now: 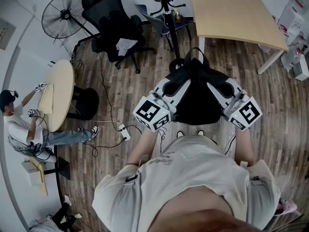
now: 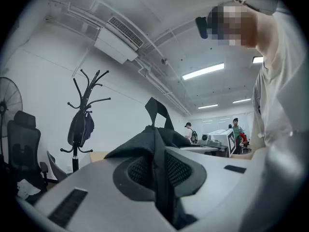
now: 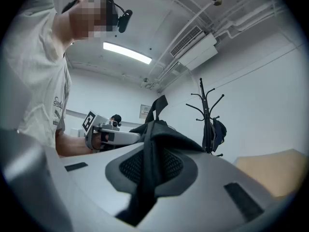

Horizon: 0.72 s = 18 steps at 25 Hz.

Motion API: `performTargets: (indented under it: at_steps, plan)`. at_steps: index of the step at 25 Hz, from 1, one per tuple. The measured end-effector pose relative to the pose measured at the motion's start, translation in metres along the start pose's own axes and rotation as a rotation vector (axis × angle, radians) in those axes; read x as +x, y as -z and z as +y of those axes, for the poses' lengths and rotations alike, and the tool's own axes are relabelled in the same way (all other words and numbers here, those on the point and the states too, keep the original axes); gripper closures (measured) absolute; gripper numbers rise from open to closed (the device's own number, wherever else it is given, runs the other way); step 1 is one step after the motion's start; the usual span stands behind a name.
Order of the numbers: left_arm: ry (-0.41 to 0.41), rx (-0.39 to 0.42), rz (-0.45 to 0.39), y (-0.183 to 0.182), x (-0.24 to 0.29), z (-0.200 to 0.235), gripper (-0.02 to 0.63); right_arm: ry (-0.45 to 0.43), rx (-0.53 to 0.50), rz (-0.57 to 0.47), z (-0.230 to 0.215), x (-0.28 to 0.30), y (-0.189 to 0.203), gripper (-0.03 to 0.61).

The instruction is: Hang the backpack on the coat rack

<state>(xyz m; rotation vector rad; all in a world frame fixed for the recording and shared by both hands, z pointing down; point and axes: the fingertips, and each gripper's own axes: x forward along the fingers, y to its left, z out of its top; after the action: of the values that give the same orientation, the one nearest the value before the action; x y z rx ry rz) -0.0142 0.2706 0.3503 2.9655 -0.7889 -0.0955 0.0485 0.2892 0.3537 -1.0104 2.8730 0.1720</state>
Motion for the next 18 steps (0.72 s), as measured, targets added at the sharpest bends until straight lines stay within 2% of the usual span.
performTargets:
  at_steps: [5, 18]
  plan:
    - [0.004, 0.004, 0.004, 0.002, -0.009, 0.011, 0.568, -0.013, -0.002, 0.01, 0.003, 0.013, 0.005, 0.549]
    - [0.059, 0.004, -0.006, 0.005, -0.019, 0.066, 0.568, 0.031, 0.006, 0.007, -0.004, 0.066, 0.019, 0.548]
